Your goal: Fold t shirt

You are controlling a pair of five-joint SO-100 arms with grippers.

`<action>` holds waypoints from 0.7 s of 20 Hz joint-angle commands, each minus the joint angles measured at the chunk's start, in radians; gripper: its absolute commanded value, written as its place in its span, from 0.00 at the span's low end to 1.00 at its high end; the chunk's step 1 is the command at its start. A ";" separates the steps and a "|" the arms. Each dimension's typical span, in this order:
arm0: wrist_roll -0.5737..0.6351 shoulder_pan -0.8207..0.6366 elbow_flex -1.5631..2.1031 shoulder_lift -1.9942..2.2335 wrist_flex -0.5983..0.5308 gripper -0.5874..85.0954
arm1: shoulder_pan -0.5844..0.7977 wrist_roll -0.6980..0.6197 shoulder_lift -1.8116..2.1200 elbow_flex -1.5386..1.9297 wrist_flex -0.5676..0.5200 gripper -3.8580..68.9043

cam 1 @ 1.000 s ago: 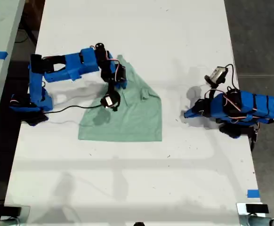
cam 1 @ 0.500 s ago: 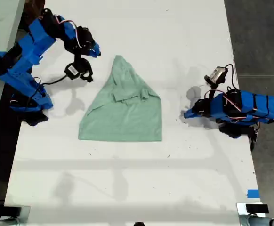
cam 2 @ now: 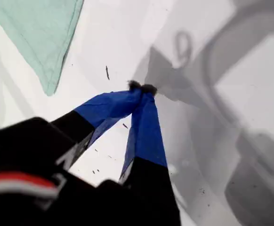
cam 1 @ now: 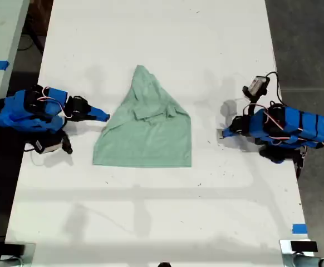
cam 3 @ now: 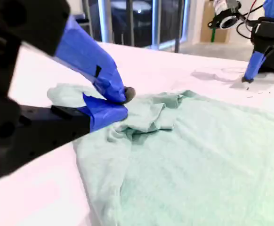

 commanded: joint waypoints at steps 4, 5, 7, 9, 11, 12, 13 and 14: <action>0.008 -0.057 0.069 0.071 0.028 0.01 | -0.100 0.060 0.006 0.049 -0.058 0.03; 0.000 -0.049 0.071 0.071 0.029 0.01 | -0.110 0.063 0.006 0.051 -0.058 0.03; -0.017 -0.048 0.069 0.071 0.041 0.01 | -0.114 0.063 0.006 0.052 -0.063 0.03; -0.023 -0.057 0.071 0.071 0.049 0.01 | -0.115 0.063 0.006 0.052 -0.064 0.03; -0.023 -0.060 0.071 0.071 0.051 0.01 | -0.130 0.064 0.006 0.055 -0.069 0.03; -0.023 -0.060 0.071 0.071 0.049 0.01 | -0.132 0.064 0.006 0.055 -0.069 0.03; -0.028 -0.061 0.071 0.071 0.052 0.01 | -0.133 0.064 0.006 0.055 -0.069 0.03; -0.118 -0.075 0.074 0.071 0.092 0.06 | -0.132 0.066 0.006 0.055 -0.069 0.03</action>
